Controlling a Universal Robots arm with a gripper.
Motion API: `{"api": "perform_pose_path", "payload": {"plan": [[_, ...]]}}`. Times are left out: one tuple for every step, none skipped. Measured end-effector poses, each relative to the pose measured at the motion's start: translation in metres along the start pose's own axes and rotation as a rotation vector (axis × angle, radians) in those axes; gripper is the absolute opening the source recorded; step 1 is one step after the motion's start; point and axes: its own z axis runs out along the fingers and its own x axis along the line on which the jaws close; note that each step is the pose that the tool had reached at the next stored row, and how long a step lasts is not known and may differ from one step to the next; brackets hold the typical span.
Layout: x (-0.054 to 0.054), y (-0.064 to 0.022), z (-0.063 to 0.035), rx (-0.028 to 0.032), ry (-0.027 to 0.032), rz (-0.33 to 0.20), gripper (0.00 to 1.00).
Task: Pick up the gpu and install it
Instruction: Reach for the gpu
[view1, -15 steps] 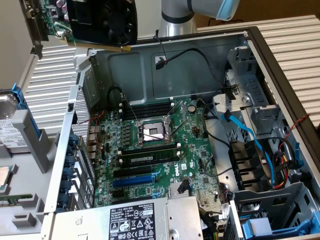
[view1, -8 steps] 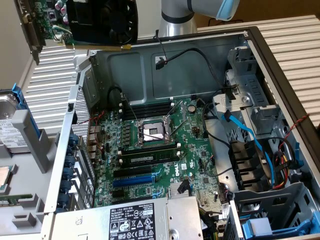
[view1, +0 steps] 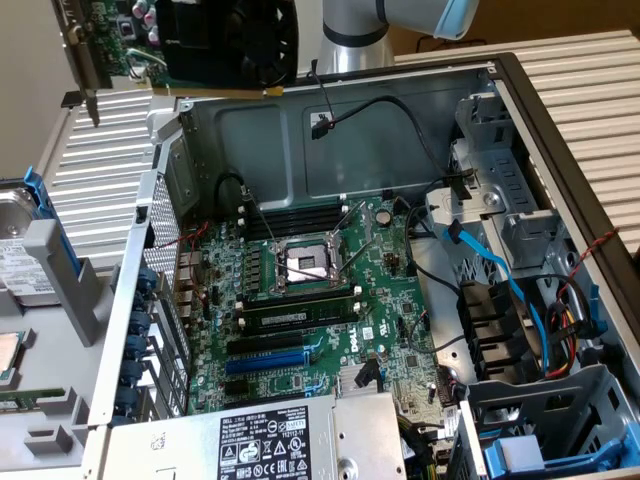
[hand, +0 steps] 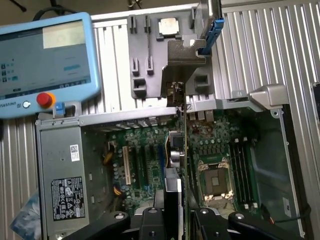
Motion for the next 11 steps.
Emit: {"api": "perform_pose_path", "payload": {"plan": [[0.000, -0.0048, -0.0004, -0.0005, -0.0039, 0.000, 0.27], [-0.001, -0.0091, -0.0009, -0.0010, -0.0068, -0.001, 0.27], [-0.001, -0.0119, -0.0014, -0.0015, -0.0112, -0.002, 0.27], [-0.001, -0.0138, -0.0015, -0.0018, -0.0199, -0.004, 0.27], [-0.002, -0.0153, -0.0018, -0.0022, -0.0298, -0.007, 0.27], [-0.002, -0.0165, -0.0020, -0.0030, -0.0397, -0.011, 0.27], [-0.002, -0.0174, -0.0021, -0.0040, -0.0498, -0.015, 0.27], [-0.002, -0.0175, -0.0021, -0.0043, -0.0526, -0.017, 0.27], [-0.002, -0.0175, -0.0021, -0.0044, -0.0527, -0.017, 0.27], [-0.002, -0.0178, -0.0022, -0.0047, -0.0542, -0.019, 0.27], [-0.002, -0.0187, -0.0023, -0.0053, -0.0573, -0.025, 0.27]]}}
